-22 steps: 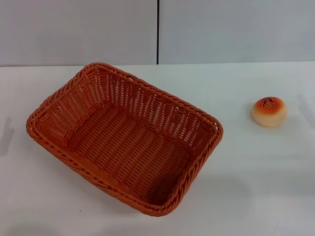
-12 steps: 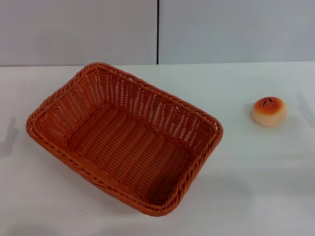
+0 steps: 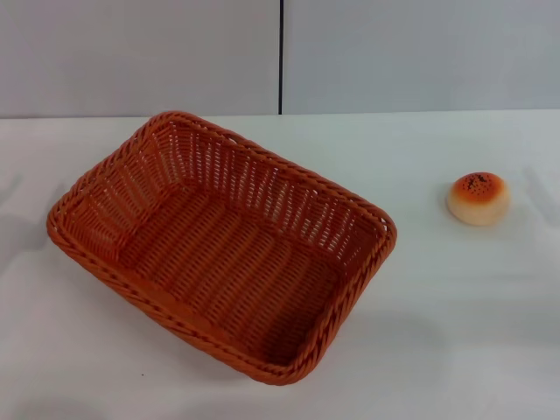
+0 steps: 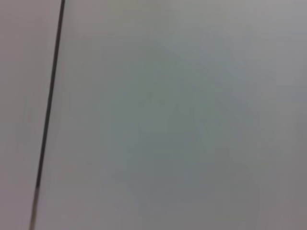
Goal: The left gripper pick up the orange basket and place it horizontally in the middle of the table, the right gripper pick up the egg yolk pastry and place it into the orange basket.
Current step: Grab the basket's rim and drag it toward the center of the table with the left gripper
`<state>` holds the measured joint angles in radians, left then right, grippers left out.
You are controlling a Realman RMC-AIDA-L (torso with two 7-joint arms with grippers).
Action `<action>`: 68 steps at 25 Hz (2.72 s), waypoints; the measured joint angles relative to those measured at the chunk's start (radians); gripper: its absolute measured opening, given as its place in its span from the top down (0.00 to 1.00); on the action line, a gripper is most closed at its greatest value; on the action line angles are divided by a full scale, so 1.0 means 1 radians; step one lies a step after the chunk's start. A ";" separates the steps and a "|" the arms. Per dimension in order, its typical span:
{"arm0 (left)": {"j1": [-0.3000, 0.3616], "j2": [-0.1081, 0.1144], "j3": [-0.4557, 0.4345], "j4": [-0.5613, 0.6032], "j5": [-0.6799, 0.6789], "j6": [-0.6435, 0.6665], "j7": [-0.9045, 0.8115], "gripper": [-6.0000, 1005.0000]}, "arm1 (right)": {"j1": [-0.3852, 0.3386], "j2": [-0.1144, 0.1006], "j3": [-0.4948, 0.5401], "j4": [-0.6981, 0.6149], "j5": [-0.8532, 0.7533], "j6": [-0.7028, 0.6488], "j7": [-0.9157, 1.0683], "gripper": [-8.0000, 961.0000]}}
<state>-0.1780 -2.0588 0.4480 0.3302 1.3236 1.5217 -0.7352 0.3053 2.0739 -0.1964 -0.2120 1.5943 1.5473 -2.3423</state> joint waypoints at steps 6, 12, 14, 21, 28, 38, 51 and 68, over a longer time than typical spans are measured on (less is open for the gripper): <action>0.001 0.003 0.093 0.288 0.067 -0.057 -0.286 0.32 | -0.012 0.002 0.000 0.024 0.000 -0.001 -0.003 0.28; -0.048 0.009 0.101 0.625 0.342 -0.094 -0.693 0.32 | -0.026 0.002 0.004 0.030 -0.001 0.003 -0.004 0.28; -0.068 0.009 0.102 0.719 0.431 -0.073 -0.780 0.32 | -0.029 0.002 0.006 0.036 -0.001 0.003 -0.004 0.28; -0.148 0.009 0.141 0.998 0.743 0.055 -1.032 0.32 | -0.030 0.002 0.008 0.042 -0.001 0.003 -0.006 0.28; -0.219 0.003 0.233 1.255 1.020 0.209 -1.218 0.32 | -0.019 -0.001 0.002 0.038 -0.001 0.000 -0.006 0.28; -0.248 -0.005 0.538 1.366 1.199 0.278 -1.507 0.32 | -0.015 -0.002 0.002 0.036 -0.001 0.000 -0.007 0.28; -0.255 -0.012 0.689 1.377 1.201 0.174 -1.603 0.22 | -0.031 0.000 0.002 0.035 0.000 0.007 -0.006 0.27; -0.330 -0.013 0.793 1.176 1.344 -0.035 -1.640 0.19 | -0.021 0.000 0.000 0.042 0.000 -0.003 -0.008 0.27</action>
<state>-0.5077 -2.0723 1.2414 1.5064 2.6680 1.4865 -2.3750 0.2846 2.0740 -0.1960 -0.1699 1.5939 1.5445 -2.3507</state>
